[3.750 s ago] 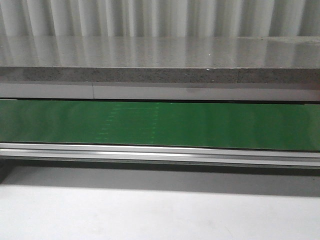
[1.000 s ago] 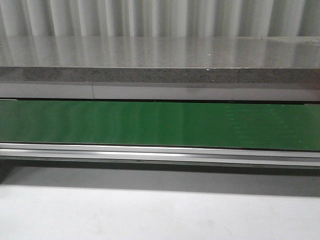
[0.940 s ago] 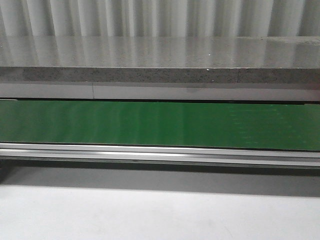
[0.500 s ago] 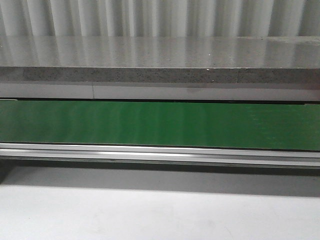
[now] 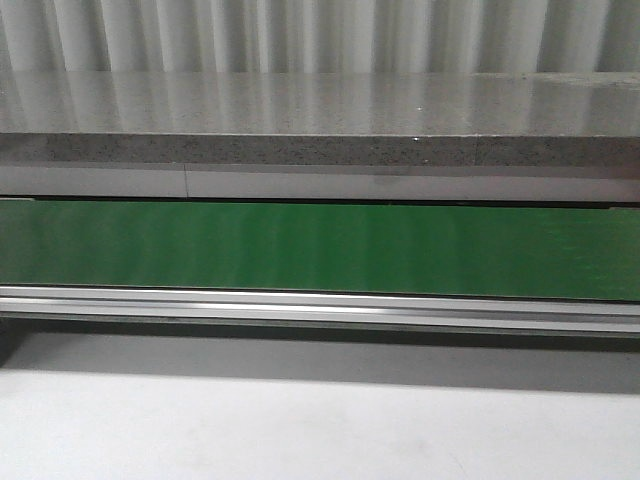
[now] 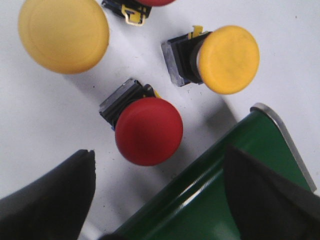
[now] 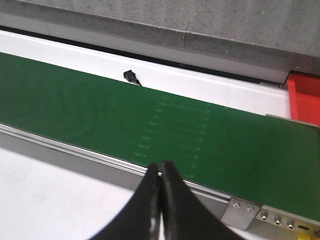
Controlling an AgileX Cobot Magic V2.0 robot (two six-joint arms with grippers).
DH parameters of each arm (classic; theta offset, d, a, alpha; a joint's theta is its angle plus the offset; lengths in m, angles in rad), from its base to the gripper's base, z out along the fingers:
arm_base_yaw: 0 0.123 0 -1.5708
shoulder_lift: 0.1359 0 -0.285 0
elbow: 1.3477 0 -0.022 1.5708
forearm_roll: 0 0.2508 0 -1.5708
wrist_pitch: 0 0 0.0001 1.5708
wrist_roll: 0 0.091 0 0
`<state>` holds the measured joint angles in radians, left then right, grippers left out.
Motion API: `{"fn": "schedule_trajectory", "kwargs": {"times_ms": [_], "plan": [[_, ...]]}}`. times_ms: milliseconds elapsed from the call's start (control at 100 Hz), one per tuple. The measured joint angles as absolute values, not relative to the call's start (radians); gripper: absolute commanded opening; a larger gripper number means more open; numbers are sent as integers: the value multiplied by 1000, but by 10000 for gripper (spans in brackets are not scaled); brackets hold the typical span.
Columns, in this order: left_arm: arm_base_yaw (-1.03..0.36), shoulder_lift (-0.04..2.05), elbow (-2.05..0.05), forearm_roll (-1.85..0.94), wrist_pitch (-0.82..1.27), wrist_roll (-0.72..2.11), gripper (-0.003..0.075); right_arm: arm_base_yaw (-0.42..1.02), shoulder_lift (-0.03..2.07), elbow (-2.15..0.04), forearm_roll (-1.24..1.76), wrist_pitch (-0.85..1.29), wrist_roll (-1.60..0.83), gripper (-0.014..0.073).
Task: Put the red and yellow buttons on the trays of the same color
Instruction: 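Grasp a red push-button from the pile with the left gripper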
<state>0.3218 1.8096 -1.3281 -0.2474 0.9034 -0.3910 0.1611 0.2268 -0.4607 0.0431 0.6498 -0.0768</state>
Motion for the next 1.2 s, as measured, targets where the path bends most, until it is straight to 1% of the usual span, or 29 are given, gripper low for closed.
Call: {"fn": "schedule_trajectory", "kwargs": {"times_ms": [200,300,390,560,680,740,840,1030,1200], "plan": [[322,1878,-1344,-243,903,-431,520,161,227,-461,43,650,-77,-65],[322,1896,-1344,-237,903,-433,491,161,227,-461,43,650,-77,-65],[322,1899,-1344,-228,900,-435,421,161,227,-461,43,650,-77,-65],[322,1899,-1344,-223,896,-435,247,161,227,-461,43,650,-77,-65],[322,1899,-1347,-220,896,-435,167,161,227,-461,43,650,-77,-65],[322,1899,-1347,-220,894,-435,154,161,227,-461,43,650,-77,-65],[322,1881,-1347,-218,892,-411,154,161,227,-461,43,650,-77,-65],[322,1773,-1347,-211,903,-243,154,161,227,-461,43,650,-77,-65],[307,1678,-1347,-180,983,-113,154,161,227,-461,43,650,-77,-65]]}}
